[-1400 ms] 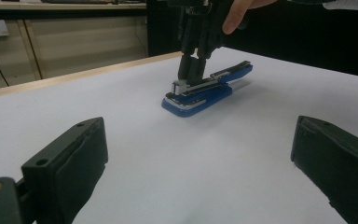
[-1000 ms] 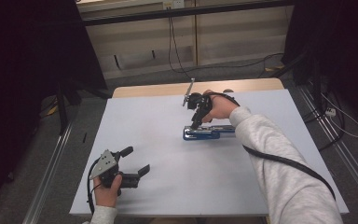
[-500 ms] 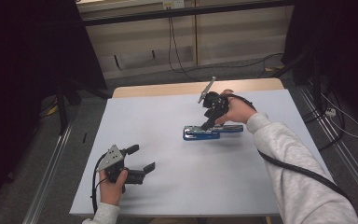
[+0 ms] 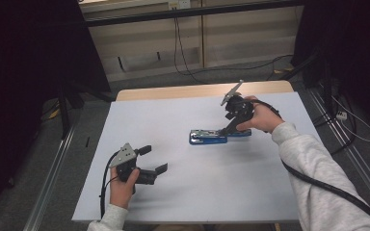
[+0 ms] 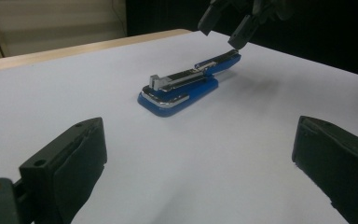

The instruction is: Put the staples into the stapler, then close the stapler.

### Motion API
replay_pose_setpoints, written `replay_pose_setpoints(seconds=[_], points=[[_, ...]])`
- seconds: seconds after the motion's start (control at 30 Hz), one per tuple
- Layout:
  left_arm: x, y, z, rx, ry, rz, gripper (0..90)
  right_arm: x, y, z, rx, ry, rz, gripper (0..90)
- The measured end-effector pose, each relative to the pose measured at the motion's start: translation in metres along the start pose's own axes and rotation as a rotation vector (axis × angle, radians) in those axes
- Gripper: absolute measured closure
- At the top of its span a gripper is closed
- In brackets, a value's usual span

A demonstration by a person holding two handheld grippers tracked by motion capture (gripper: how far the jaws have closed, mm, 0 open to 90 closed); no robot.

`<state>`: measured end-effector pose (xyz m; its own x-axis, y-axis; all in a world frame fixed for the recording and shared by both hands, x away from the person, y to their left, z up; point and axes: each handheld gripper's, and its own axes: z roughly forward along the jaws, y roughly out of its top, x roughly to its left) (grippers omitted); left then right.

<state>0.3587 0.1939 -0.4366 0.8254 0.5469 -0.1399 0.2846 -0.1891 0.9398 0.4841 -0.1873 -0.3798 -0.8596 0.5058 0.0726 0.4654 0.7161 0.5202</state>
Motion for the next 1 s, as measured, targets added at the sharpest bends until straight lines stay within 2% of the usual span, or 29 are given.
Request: replay_pose_setpoints(seconds=[0.13, 0.4, 0.53, 0.67, 0.77, 0.83, 1.0], points=[[0.002, 0.003, 0.007, 0.015, -0.002, -0.006, 3.0, 0.001, -0.01, -0.006, -0.004, -0.009, 0.023, 13.3], [0.005, 0.008, 0.021, 0.046, 0.006, -0.011, 3.0, 0.0, -0.024, -0.016, -0.029, -0.028, 0.038, 12.7], [0.008, 0.01, 0.027, 0.058, 0.02, -0.029, 3.0, -0.002, -0.031, -0.016, -0.026, -0.039, 0.045, 12.2], [0.011, 0.012, 0.032, 0.045, 0.023, -0.039, 3.0, -0.002, -0.036, -0.017, -0.046, -0.047, 0.056, 12.1], [0.013, 0.015, 0.036, 0.067, 0.033, -0.018, 3.1, -0.002, -0.041, -0.016, -0.049, -0.049, 0.052, 12.1], [0.013, 0.017, 0.04, 0.066, 0.021, -0.03, 3.0, -0.002, -0.045, -0.016, -0.045, -0.06, 0.049, 12.1], [0.017, 0.017, 0.05, 0.08, 0.019, -0.043, 3.1, -0.005, -0.056, -0.018, -0.06, -0.064, 0.089, 12.1]])
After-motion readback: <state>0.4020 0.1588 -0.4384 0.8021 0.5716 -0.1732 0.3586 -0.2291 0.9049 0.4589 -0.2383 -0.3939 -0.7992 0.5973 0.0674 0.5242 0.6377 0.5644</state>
